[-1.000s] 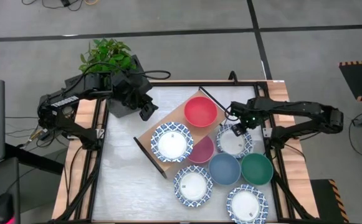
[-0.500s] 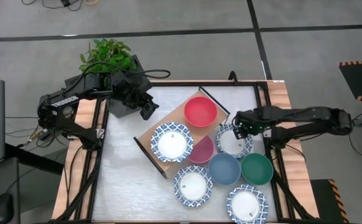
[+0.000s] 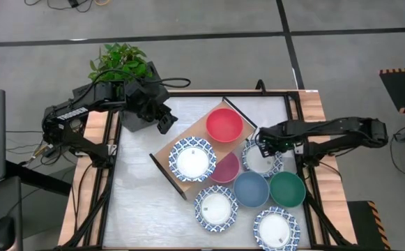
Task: Place and stack bowls onto a shelf
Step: Stack the white patterned bowl on top of the white patterned bowl on the shelf
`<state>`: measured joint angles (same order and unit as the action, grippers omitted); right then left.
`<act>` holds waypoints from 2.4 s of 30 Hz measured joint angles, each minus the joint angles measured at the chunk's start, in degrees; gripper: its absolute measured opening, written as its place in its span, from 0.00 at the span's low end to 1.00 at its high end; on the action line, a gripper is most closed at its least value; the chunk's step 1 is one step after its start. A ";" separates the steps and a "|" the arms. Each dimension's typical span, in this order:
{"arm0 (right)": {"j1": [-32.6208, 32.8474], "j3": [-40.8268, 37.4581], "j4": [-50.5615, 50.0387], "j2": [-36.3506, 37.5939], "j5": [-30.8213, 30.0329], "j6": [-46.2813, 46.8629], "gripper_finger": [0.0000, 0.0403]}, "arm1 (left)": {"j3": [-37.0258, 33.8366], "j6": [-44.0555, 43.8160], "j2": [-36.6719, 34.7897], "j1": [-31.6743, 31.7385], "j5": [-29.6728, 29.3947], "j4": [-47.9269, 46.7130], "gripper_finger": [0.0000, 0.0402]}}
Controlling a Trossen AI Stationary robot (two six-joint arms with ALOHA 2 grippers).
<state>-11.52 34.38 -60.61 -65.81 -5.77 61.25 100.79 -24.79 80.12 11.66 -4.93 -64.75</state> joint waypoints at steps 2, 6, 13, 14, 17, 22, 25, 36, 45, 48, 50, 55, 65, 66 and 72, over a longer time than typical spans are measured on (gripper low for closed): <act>0.72 -0.01 -0.29 -0.27 0.00 -0.01 0.60 | 0.00 -0.07 0.00 0.00 0.00 -0.01 0.57; 1.87 0.01 -0.41 0.04 -0.01 0.22 0.45 | 0.00 -0.07 0.00 0.00 -0.05 0.02 0.57; 2.20 0.14 -0.21 0.23 0.12 0.17 0.14 | 0.00 -0.07 0.02 0.00 -0.26 0.02 0.57; 2.20 0.14 -0.21 0.25 0.12 -0.02 0.11 | 0.00 -0.07 0.02 0.00 -0.28 0.00 0.57; 2.16 0.14 -0.29 0.30 0.63 -0.10 0.06 | 0.00 0.08 0.02 0.00 -0.26 0.02 0.57; 2.16 0.91 -1.15 0.25 1.07 0.05 0.06 | 0.00 0.08 0.02 0.00 -0.26 0.00 0.57; 2.14 2.61 -2.46 0.25 1.12 0.07 0.08 | 0.00 0.10 0.02 0.00 -0.26 0.01 0.57; 2.13 9.36 -13.13 0.25 -1.84 0.19 0.07 | 0.00 0.10 0.02 0.02 -0.46 0.02 0.57; 2.11 14.68 -18.84 0.25 -2.26 0.16 0.06 | 0.00 0.06 0.02 0.00 -0.46 0.01 0.57; 2.11 16.40 -20.97 0.25 -2.93 -0.05 0.08 | 0.00 0.04 0.02 0.00 -0.46 0.02 0.57; 2.11 17.65 -22.94 0.25 -3.37 -0.20 0.08 | 0.00 0.03 0.02 0.01 -0.46 0.02 0.57; 2.11 21.28 -28.86 0.25 -4.03 -0.22 0.07 | 0.00 -0.87 0.02 0.02 -0.46 0.04 0.57; 0.67 27.30 -29.41 1.48 -6.66 -1.23 0.06 | -0.02 -2.76 0.02 0.02 -0.44 1.40 0.57; 0.30 27.79 -29.44 1.77 -6.62 -1.68 0.07 | -0.01 -2.94 0.02 0.01 -0.45 1.76 0.57; -1.40 30.21 -29.52 3.72 -5.81 -5.14 0.07 | -0.02 -3.19 0.02 0.02 -0.46 1.77 0.57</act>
<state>-12.93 64.58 -90.13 -62.09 -11.58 56.11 100.77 -27.98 80.14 11.68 -5.38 -62.98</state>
